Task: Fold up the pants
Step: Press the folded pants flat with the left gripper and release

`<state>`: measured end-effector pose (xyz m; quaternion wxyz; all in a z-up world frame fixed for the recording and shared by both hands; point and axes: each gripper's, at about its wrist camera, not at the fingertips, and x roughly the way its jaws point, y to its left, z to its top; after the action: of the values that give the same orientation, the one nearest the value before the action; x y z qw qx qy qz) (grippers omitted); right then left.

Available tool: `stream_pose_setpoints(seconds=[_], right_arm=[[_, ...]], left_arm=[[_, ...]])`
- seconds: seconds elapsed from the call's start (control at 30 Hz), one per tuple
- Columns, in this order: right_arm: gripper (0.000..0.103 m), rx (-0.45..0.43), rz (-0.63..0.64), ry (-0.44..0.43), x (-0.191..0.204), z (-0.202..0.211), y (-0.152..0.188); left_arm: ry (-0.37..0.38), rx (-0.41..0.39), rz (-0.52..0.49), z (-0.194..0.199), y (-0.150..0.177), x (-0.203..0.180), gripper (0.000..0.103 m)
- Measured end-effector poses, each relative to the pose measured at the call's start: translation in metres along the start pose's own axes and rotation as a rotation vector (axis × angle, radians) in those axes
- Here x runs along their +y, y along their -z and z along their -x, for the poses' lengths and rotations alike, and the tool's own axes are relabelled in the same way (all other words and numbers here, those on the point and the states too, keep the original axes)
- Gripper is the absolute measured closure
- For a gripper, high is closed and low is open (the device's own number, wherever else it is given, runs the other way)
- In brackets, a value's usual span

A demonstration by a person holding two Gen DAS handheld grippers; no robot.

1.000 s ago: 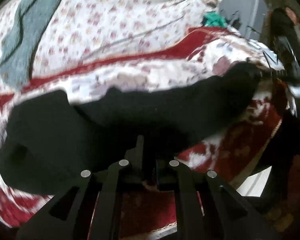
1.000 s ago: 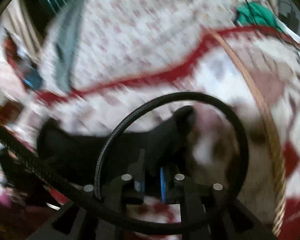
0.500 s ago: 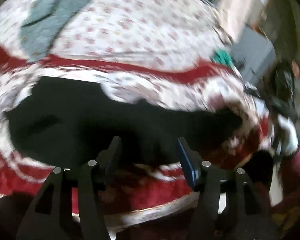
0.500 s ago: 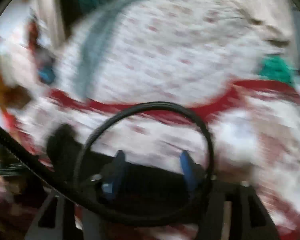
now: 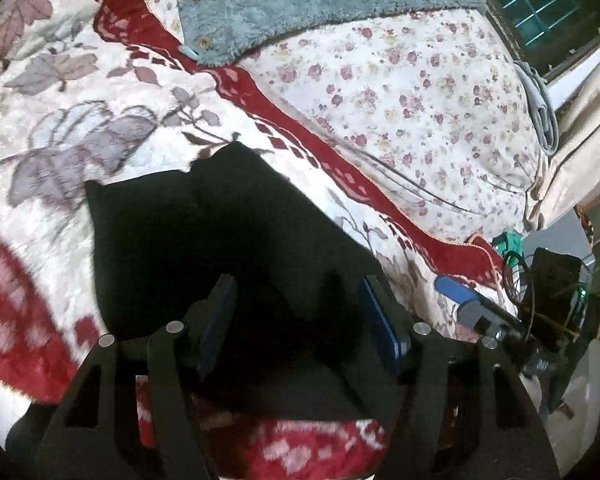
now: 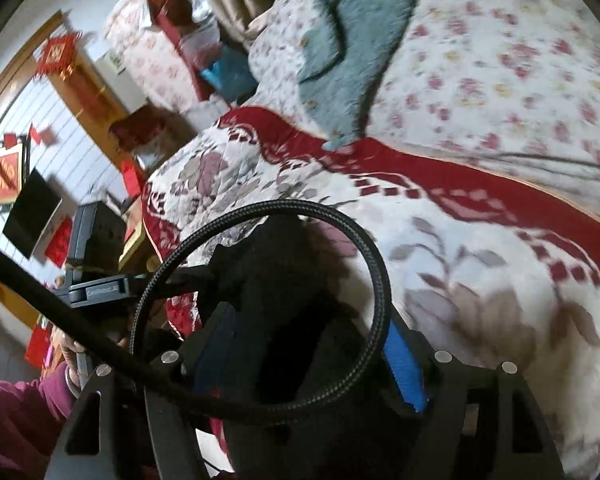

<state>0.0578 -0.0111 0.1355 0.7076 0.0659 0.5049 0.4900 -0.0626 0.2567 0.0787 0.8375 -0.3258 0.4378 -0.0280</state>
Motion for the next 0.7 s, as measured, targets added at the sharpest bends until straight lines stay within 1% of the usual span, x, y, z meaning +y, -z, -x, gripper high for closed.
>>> stream_pose_setpoints(seconds=[0.1, 0.13, 0.27, 0.33, 0.37, 0.4, 0.43, 0.5, 0.53, 0.6, 0.63, 0.7], right_arm=[[0.033, 0.022, 0.007, -0.01, 0.002, -0.019, -0.008], [0.033, 0.029, 0.008, -0.014, 0.003, -0.021, -0.009], [0.033, 0.054, 0.012, -0.041, 0.007, -0.027, 0.001], [0.033, 0.065, 0.015, -0.021, 0.007, -0.029, 0.006], [0.033, 0.071, 0.013, -0.005, 0.006, -0.03, 0.008], [0.033, 0.075, 0.008, 0.002, 0.005, -0.031, 0.008], [0.033, 0.076, 0.005, 0.002, 0.004, -0.03, 0.008], [0.033, 0.07, 0.006, 0.006, 0.005, -0.026, 0.006], [0.033, 0.066, 0.012, 0.014, 0.006, -0.023, 0.005], [0.033, 0.054, 0.022, 0.023, 0.009, -0.018, 0.001], [0.033, 0.04, 0.024, 0.019, 0.011, -0.014, 0.0], [0.032, 0.024, 0.02, 0.009, 0.014, -0.01, -0.001]], left_arm=[[-0.053, -0.039, -0.008, -0.009, -0.013, 0.002, 0.04], [-0.062, -0.04, -0.004, -0.014, -0.019, 0.004, 0.04], [-0.066, 0.02, 0.041, -0.043, -0.035, 0.015, 0.039], [-0.068, 0.012, 0.054, -0.05, -0.037, 0.017, 0.04], [-0.054, -0.008, 0.055, -0.048, -0.037, 0.017, 0.057], [-0.034, -0.033, 0.038, -0.042, -0.036, 0.015, 0.069], [-0.039, -0.044, 0.017, -0.037, -0.036, 0.012, 0.087], [-0.03, -0.104, -0.007, -0.017, -0.031, 0.008, 0.09], [-0.019, -0.137, -0.012, -0.003, -0.028, 0.006, 0.091], [-0.019, -0.218, -0.022, 0.028, -0.02, 0.004, 0.091], [-0.036, -0.278, -0.034, 0.047, -0.014, 0.004, 0.091], [-0.093, -0.338, -0.025, 0.068, -0.003, 0.01, 0.091]])
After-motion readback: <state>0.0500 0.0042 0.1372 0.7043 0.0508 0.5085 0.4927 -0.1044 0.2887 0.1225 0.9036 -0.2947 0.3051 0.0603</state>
